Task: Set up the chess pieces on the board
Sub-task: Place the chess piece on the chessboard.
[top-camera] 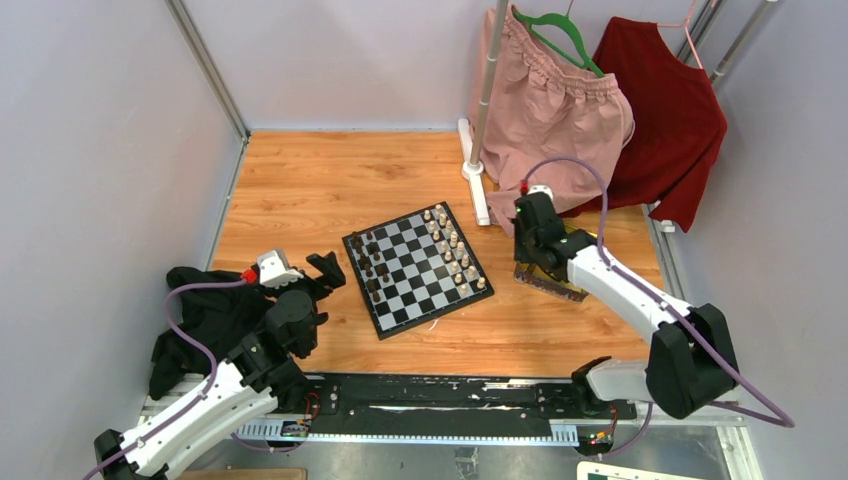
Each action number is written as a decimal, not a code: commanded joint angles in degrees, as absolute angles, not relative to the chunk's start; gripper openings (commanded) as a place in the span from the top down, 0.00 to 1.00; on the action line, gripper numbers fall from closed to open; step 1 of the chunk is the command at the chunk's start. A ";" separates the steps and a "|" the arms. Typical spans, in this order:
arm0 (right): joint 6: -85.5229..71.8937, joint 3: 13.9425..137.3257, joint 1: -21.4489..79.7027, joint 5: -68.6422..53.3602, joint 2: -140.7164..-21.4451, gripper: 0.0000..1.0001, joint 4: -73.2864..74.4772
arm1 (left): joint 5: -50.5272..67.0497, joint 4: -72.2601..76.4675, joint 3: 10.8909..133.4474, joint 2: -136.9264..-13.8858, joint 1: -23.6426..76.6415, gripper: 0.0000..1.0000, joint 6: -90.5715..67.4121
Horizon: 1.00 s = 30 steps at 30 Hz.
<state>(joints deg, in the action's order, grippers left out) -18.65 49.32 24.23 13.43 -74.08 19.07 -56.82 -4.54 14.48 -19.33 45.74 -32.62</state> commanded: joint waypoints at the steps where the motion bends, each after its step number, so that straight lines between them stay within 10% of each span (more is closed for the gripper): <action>1: -16.78 53.26 33.43 15.46 -72.37 1.00 23.39 | -58.51 -5.79 16.34 -19.05 45.79 0.00 -34.37; 15: -15.38 66.18 60.45 17.62 -88.87 1.00 21.84 | -59.65 -9.05 17.22 -17.39 45.79 0.00 -35.00; 30: -13.04 78.49 66.16 14.39 -105.09 1.00 18.01 | -58.72 -13.75 16.87 -11.14 45.79 0.00 -36.03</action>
<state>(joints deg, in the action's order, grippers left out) -14.44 74.96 65.60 15.33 -102.83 19.16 -57.52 -13.04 15.59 -11.84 45.71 -35.00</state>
